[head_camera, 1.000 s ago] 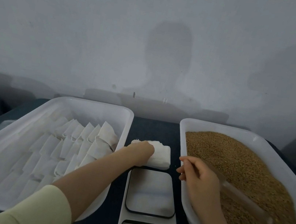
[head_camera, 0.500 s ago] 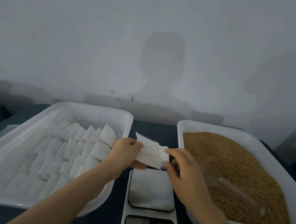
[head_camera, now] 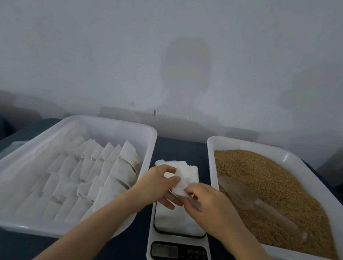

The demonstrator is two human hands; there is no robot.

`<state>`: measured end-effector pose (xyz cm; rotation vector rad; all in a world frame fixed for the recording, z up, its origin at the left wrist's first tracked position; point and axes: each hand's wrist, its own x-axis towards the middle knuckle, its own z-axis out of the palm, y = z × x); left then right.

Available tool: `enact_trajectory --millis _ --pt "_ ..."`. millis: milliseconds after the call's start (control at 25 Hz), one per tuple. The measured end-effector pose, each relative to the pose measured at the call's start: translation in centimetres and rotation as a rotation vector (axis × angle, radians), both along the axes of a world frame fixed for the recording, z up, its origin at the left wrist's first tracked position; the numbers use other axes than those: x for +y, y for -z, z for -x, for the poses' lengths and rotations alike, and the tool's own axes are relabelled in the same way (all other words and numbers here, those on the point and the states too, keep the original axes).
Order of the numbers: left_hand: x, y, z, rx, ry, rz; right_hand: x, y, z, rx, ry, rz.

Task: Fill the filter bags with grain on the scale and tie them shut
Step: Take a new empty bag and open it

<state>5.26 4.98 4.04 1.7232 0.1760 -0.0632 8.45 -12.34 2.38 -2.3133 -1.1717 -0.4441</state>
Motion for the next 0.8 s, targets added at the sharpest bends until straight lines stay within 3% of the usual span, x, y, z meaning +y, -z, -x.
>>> enact_trajectory --millis 160,480,800 --pt "0.1 0.2 0.1 -0.071 0.028 0.012 0.0 0.1 -0.1 0.071 -0.014 -0.056" --pt "0.0 1.0 0.1 -0.148 0.08 -0.203 -0.3 -0.1 -0.8 0.09 -0.007 -0.163" --pt "0.0 1.4 -0.1 -0.222 0.009 -0.247 -0.2 -0.2 -0.9 0.303 0.028 -0.226"
